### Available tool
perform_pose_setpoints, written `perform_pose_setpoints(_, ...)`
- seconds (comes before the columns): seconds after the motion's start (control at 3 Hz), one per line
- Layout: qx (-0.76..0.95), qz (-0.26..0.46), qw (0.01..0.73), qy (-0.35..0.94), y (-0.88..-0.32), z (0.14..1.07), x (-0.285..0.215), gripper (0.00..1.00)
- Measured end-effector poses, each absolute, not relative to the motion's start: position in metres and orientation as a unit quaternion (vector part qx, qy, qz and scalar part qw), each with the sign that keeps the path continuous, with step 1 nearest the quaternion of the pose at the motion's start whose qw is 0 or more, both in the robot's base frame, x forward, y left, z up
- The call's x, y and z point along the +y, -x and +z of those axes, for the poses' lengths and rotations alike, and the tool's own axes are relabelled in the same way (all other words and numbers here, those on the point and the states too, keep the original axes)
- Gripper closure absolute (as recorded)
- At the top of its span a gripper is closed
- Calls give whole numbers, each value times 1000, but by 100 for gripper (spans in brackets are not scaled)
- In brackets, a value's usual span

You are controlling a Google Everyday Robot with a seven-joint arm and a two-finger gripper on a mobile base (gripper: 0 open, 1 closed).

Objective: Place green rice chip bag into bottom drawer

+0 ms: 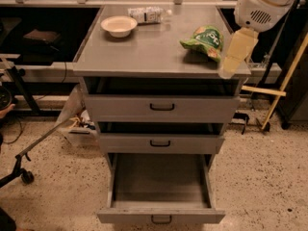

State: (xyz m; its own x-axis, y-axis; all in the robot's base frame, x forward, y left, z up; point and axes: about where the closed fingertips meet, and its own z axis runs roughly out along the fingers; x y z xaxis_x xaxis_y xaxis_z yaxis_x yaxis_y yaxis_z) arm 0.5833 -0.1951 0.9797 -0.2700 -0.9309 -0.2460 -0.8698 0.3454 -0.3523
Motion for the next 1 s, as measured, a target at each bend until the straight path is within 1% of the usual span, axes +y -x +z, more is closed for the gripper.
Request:
perform_pose_setpoints(0.33,809,-100,238,528,-648,994,-191,0)
perform_pose_setpoints(0.67,818,-106,264,501,-685,1014,-197,0)
perform_pose_setpoints(1.0,814,-113,287,493,-690,1035,-201,0)
